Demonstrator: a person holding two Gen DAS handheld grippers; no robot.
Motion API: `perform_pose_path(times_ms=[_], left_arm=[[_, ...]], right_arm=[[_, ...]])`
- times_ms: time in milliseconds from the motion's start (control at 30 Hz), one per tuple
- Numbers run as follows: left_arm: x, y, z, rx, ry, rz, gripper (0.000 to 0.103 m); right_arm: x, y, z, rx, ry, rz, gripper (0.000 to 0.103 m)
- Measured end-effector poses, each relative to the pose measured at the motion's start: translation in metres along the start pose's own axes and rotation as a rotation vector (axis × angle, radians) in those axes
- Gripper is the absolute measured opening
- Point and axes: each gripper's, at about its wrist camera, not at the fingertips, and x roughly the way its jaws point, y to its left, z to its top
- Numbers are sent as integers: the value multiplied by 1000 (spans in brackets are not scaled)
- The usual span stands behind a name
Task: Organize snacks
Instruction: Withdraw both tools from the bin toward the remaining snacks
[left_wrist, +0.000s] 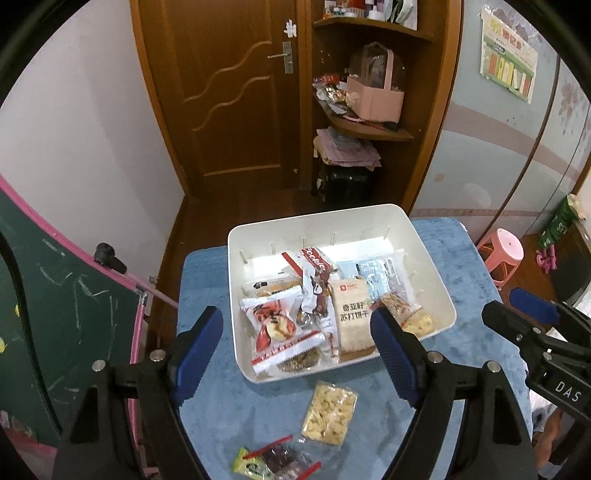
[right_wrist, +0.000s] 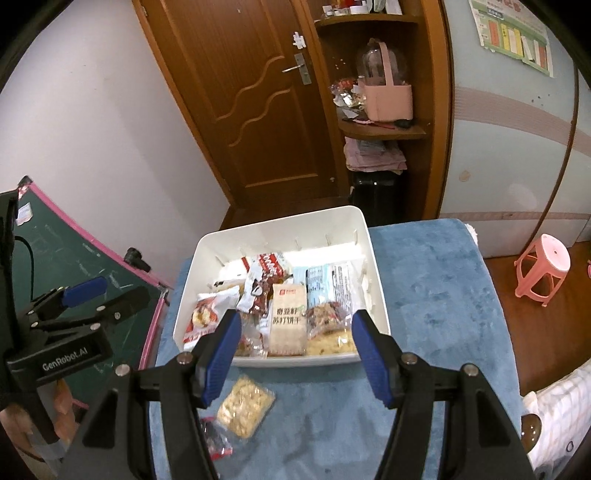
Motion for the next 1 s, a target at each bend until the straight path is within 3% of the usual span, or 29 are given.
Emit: perform_pose_path(times_ms=[467, 1000], left_arm=[[-67, -20, -64, -23, -46, 28, 86], [-49, -3, -133, -44, 54, 87, 88]], right_arm=[[-47, 0, -40, -77, -6, 50, 63], [-27, 11, -73, -112, 73, 76, 63]])
